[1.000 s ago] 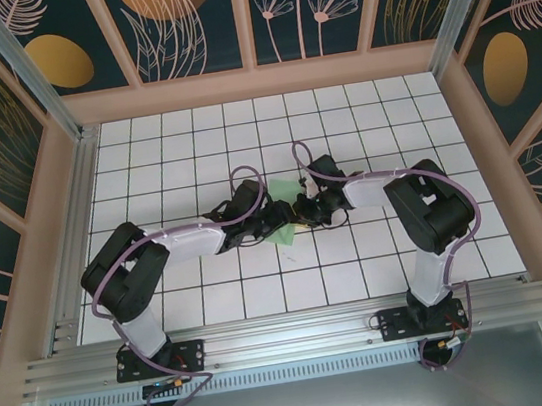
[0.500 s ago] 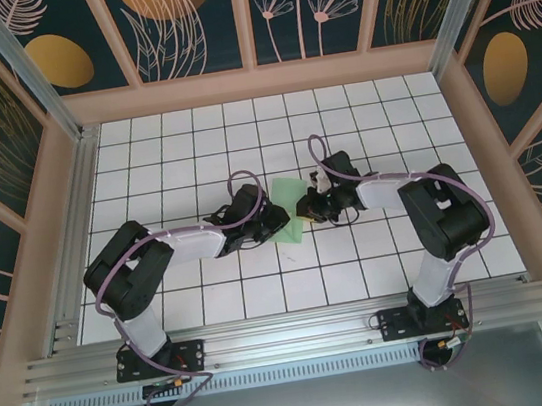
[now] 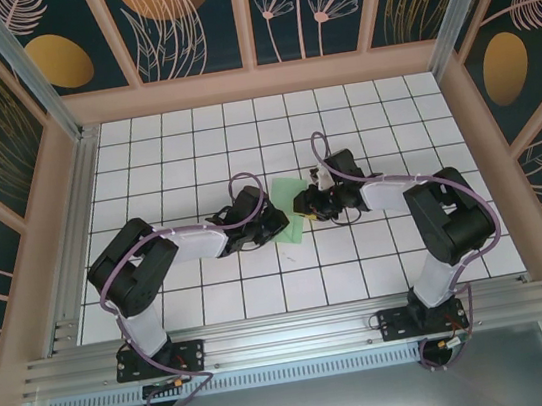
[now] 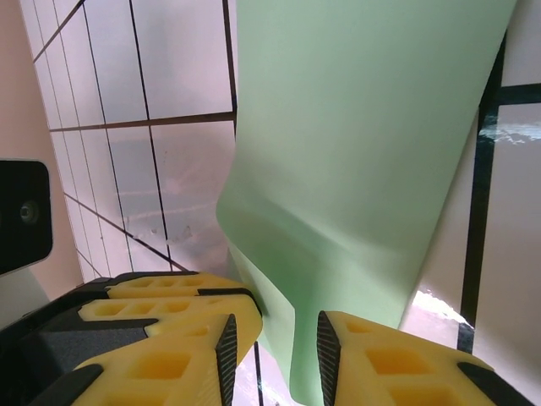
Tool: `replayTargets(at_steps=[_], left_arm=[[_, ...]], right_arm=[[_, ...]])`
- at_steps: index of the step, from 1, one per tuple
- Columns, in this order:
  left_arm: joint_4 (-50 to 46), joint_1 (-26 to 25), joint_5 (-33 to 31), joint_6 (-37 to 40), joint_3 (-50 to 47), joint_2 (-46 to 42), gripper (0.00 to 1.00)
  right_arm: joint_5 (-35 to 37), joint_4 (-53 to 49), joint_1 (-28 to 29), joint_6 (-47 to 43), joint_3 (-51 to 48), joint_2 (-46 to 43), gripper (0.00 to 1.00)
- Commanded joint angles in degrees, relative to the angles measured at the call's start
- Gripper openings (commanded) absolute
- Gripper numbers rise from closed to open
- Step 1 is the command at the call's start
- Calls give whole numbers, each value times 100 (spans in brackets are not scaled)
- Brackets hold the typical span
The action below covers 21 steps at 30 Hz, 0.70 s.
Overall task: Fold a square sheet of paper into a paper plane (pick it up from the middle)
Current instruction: Fold the triangle a second time at the center of the table.
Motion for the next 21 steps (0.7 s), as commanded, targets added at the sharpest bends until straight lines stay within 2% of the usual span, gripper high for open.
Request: replayTargets(at_steps=[1, 8, 18, 21], left_arm=[[85, -26, 33, 39, -15, 21, 14], [46, -26, 15, 45, -5, -47, 10], [-18, -26, -10, 66, -3, -93, 8], [-23, -20, -20, 69, -5, -102, 8]], right_arm=[[-63, -146, 47, -219, 128, 9, 34], [-57, -206, 126, -290, 278, 242, 31], [-175, -175, 208, -356, 341, 452, 31], [-205, -163, 214, -373, 342, 453, 24]])
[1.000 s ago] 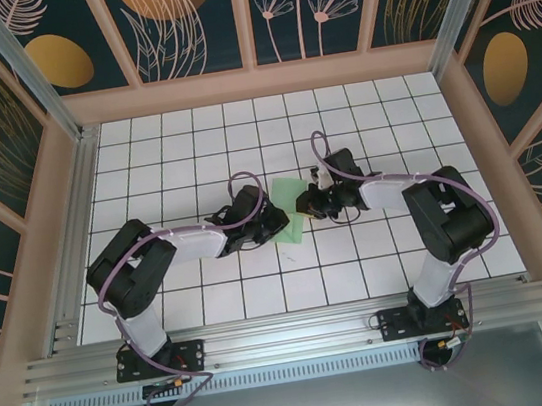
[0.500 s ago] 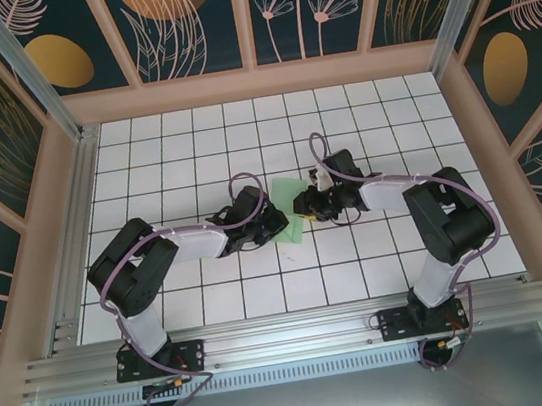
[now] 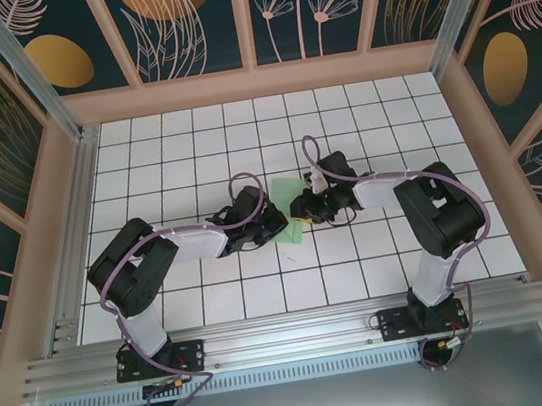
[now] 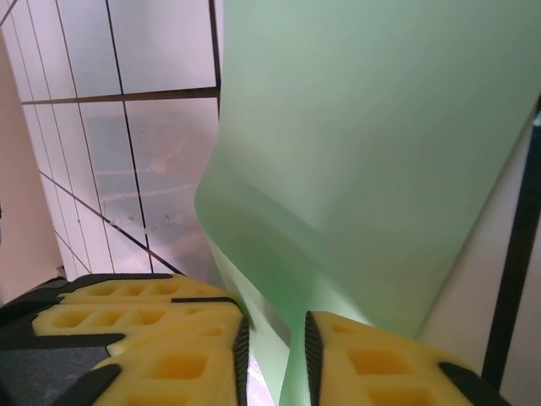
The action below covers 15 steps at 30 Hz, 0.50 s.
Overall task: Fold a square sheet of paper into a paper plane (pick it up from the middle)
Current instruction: Fold the triangle a second time at the center of the table.
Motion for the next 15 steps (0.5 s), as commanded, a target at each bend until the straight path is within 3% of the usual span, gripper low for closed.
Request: replayTargets(at_steps=[1, 6, 15], left_arm=[[-23, -20, -9, 64, 3, -113, 8], [-48, -19, -26, 61, -19, -231, 10], [48, -27, -45, 185, -160, -494, 31]], right_arm=[[-178, 37, 48, -113, 102, 85, 20], [135, -172, 46, -200, 178, 119, 6], [835, -523, 29, -430, 216, 3, 3]])
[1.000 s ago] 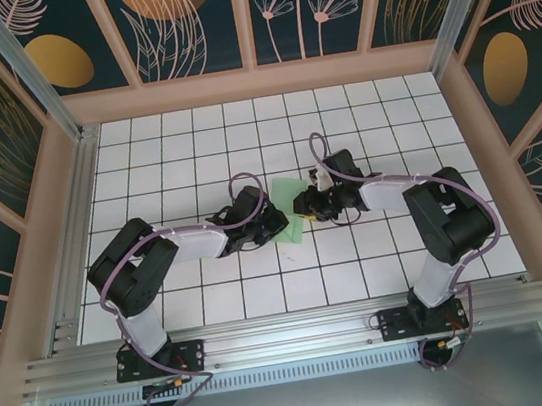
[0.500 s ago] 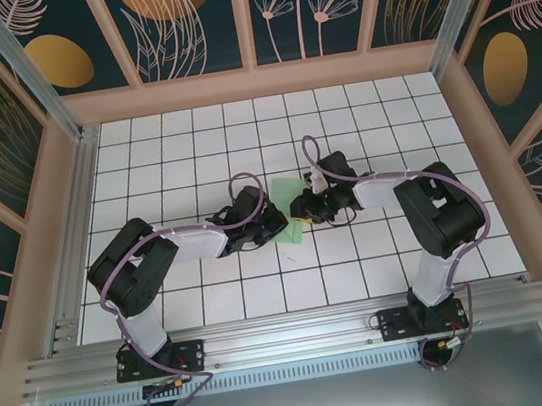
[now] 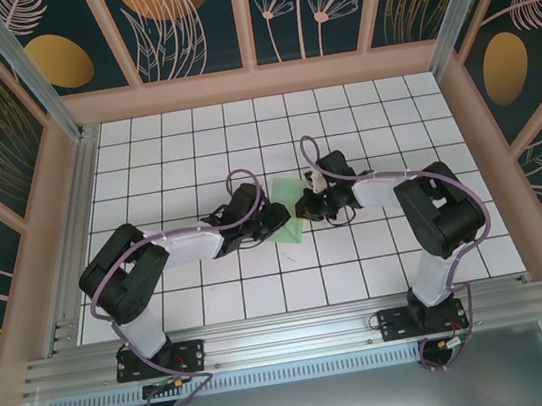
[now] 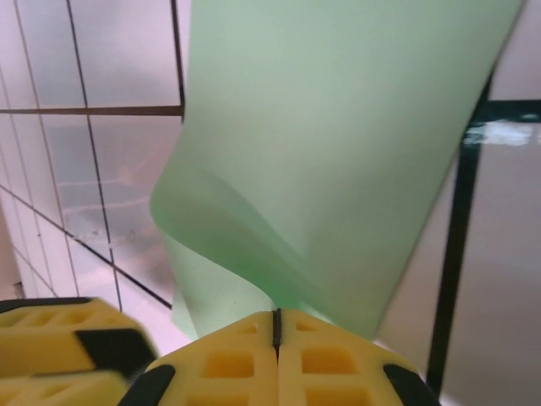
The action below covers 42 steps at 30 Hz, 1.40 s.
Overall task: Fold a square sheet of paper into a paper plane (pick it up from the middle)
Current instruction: Fold the triangle a second time at the center of the table.
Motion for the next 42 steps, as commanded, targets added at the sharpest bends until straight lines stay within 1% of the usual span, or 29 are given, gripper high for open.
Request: replayTargets(at_steps=[1, 9, 14, 17, 22, 24, 42], left_arm=[[50, -27, -18, 97, -109, -96, 32], [-14, -26, 35, 110, -114, 168, 36], [-291, -27, -32, 183, -18, 280, 35], [-441, -21, -18, 255, 56, 362, 33], [-655, -24, -92, 324, 100, 432, 26], [-675, -27, -79, 343, 102, 445, 25], [-727, -26, -37, 420, 161, 456, 23]], right_arm=[[327, -230, 15, -165, 103, -18, 3], [541, -317, 15, -209, 148, -41, 3], [667, -383, 8, -243, 187, -39, 3], [697, -415, 4, -270, 243, -19, 3], [795, -496, 7, -328, 361, 41, 3], [812, -531, 4, -352, 398, 73, 3], [972, -591, -21, -376, 417, 172, 4]])
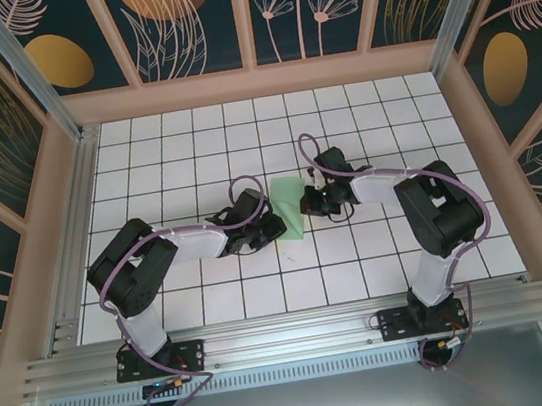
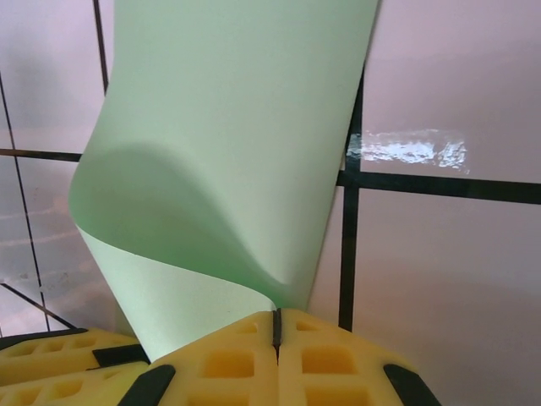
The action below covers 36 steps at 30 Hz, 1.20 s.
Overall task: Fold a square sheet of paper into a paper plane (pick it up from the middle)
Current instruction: Fold the triangle a second time at the center of the table.
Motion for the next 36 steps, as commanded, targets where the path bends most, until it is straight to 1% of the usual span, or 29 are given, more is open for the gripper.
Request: replayTargets(at_steps=[1, 30, 36], left_arm=[[-120, -23, -8, 123, 116, 96, 23], [-298, -25, 2, 243, 162, 172, 19], [-312, -23, 2, 255, 175, 172, 18]], right_arm=[[88, -122, -20, -82, 128, 129, 4], [24, -60, -73, -285, 300, 245, 4], [-134, 12, -81, -329, 305, 307, 5]])
